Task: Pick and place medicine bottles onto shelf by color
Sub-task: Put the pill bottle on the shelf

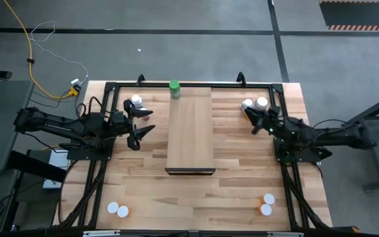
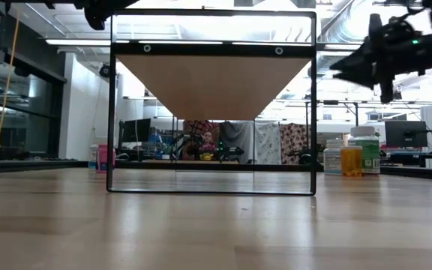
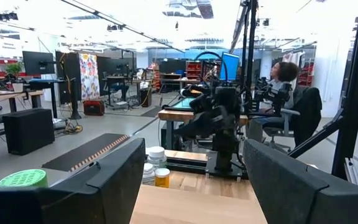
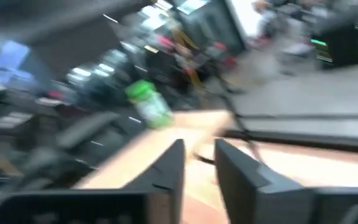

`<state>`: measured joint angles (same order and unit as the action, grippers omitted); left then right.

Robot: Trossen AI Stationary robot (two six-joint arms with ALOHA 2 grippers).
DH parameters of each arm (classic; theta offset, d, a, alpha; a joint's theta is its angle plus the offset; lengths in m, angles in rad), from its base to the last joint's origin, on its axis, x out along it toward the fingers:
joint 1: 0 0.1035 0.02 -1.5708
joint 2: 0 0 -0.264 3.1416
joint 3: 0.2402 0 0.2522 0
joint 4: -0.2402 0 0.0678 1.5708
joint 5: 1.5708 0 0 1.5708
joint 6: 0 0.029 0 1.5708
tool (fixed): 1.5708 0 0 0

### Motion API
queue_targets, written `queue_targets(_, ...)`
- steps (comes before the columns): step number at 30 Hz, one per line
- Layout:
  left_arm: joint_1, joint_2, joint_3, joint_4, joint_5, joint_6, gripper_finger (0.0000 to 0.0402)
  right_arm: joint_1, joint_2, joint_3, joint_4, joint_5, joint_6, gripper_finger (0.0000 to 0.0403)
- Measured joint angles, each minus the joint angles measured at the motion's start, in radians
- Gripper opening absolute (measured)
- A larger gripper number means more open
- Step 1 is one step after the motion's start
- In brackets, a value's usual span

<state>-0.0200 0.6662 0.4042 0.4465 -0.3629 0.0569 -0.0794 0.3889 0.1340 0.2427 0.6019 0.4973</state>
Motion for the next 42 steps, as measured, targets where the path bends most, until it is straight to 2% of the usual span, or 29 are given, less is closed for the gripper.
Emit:
queue_targets(5,0.0,0.0,0.0,0.0,0.0,0.0,0.0262,-0.116,0.175,0.239,-0.437,0.058,0.093,0.0232)
queue_targets(8,0.0,0.0,0.0,0.0,0.0,0.0,0.0262,-0.211,0.287,0.389,-0.709,0.094,0.211,0.0299)
queue_targets(11,0.0,0.0,0.0,0.0,0.0,0.0,0.0262,-0.303,0.401,0.486,-0.917,0.121,0.312,0.0341)
queue_targets(13,0.0,0.0,0.0,0.0,0.0,0.0,0.0262,-0.355,0.466,0.521,-0.983,0.122,0.358,0.0355)
queue_targets(18,0.0,0.0,0.0,-0.001,0.0,0.0,0.0262,-0.456,0.592,0.538,-0.986,0.115,0.396,0.0362)
queue_targets(22,0.0,0.0,0.0,-0.005,0.0,0.0,0.0262,-0.519,0.662,0.538,-0.985,0.055,0.403,0.0362)
queue_targets(28,0.0,0.0,0.0,-0.014,0.0,0.0,0.0262,-0.58,0.717,0.539,-0.983,-0.022,0.394,0.0362)
queue_targets(33,0.0,0.0,0.0,-0.015,0.0,0.0,0.0262,-0.604,0.731,0.539,-0.983,-0.036,0.401,0.0358)
queue_targets(36,0.0,0.0,0.0,-0.015,0.0,0.0,0.0262,-0.612,0.731,0.539,-0.983,-0.045,0.408,0.0338)
queue_targets(42,0.0,0.0,0.0,-0.015,0.0,0.0,0.0262,-0.627,0.731,0.539,-0.983,-0.054,0.419,0.0267)
